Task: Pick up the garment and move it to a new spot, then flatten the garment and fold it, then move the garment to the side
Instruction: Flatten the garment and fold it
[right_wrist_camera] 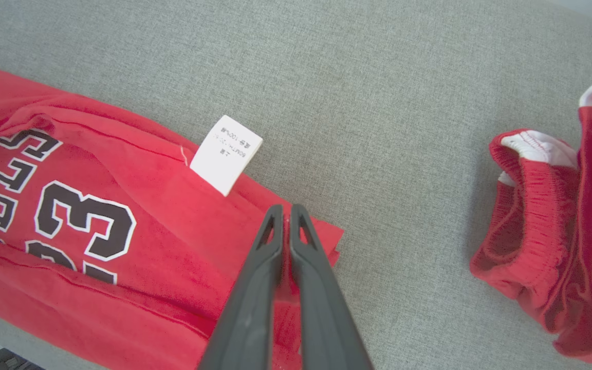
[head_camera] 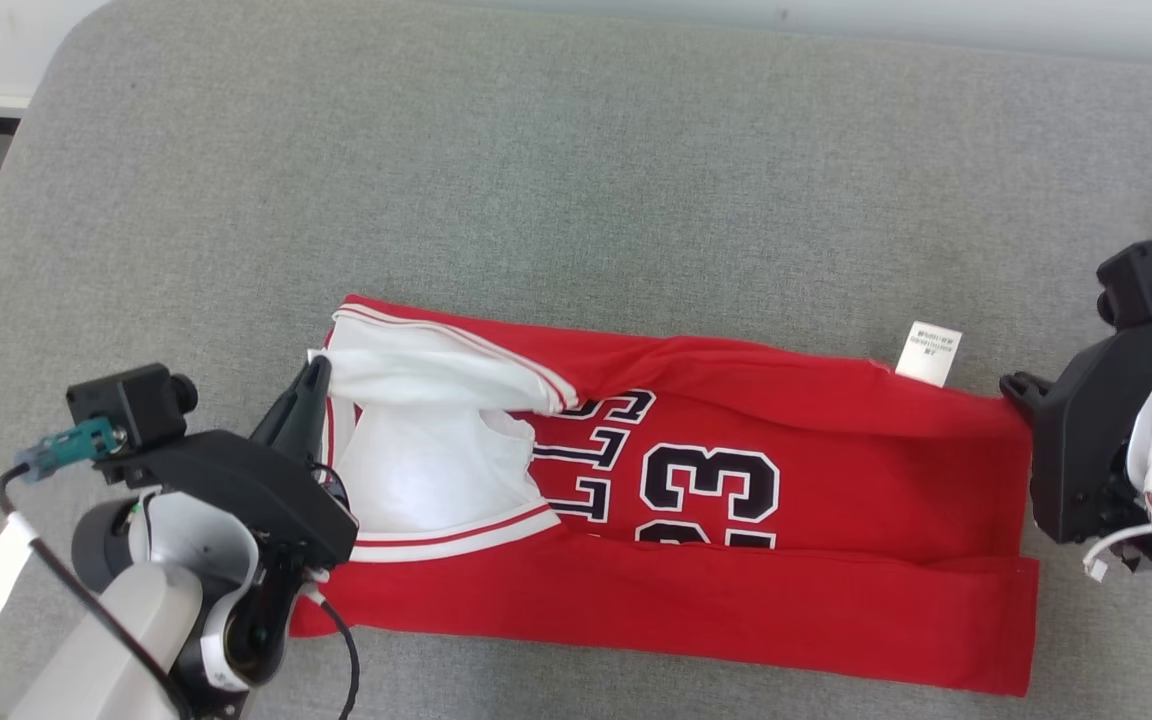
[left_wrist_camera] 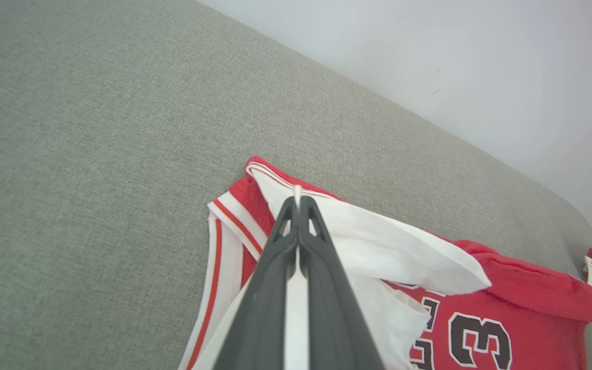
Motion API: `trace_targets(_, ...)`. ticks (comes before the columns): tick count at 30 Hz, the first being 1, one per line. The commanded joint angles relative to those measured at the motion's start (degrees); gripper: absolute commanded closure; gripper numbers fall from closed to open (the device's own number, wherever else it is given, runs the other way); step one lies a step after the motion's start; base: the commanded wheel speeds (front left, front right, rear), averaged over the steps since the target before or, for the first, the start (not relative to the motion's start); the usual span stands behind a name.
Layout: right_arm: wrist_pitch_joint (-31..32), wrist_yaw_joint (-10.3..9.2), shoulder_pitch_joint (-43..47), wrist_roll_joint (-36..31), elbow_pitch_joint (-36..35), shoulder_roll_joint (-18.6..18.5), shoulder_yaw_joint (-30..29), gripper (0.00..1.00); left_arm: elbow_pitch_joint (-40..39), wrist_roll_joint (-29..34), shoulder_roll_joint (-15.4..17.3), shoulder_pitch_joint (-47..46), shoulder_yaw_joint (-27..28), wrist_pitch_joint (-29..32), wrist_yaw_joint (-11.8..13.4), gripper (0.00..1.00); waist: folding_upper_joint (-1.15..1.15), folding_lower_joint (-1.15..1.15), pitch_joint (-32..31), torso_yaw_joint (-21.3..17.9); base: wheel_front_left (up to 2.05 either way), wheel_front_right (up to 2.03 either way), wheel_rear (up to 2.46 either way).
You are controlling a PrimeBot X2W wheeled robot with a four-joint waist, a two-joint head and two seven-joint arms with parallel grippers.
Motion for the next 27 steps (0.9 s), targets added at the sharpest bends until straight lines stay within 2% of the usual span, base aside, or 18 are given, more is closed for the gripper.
trace_targets(1,0.2,-0.03,0.6,0.8,-0.4,-0.9,0.3,1.00,-0.5,-0.7,0.6,1.1,0.3,0.1,0.4,1.00,0.00,0.00,-0.2,-0.2,0.00,0.00,0.00)
trace_targets(6,1.4,-0.03,2.5,1.3,-0.9,-5.0,3.7,1.00,-1.4,-1.6,1.1,3.2,0.9,0.4,1.0,1.00,0.00,0.00,0.0,-0.6,0.00,0.00,0.00)
trace_targets(13,1.8,-0.03,1.8,0.2,-0.3,-14.6,12.4,1.00,-2.0,-2.6,1.3,5.1,1.5,0.1,1.5,1.00,0.00,0.00,0.8,-0.9,0.00,0.00,0.00)
trace_targets(20,1.7,-0.03,-0.7,1.6,1.5,-18.8,18.6,1.00,-2.6,-3.3,1.8,5.9,2.4,-0.5,1.8,1.00,0.00,0.00,1.0,-0.7,0.00,0.00,0.00)
trace_targets(27,1.3,-0.03,-1.2,2.9,3.4,-19.2,21.0,1.00,-4.7,-3.7,2.5,8.2,2.6,-0.5,2.8,1.00,0.00,0.00,0.3,0.1,0.00,0.00,0.00)
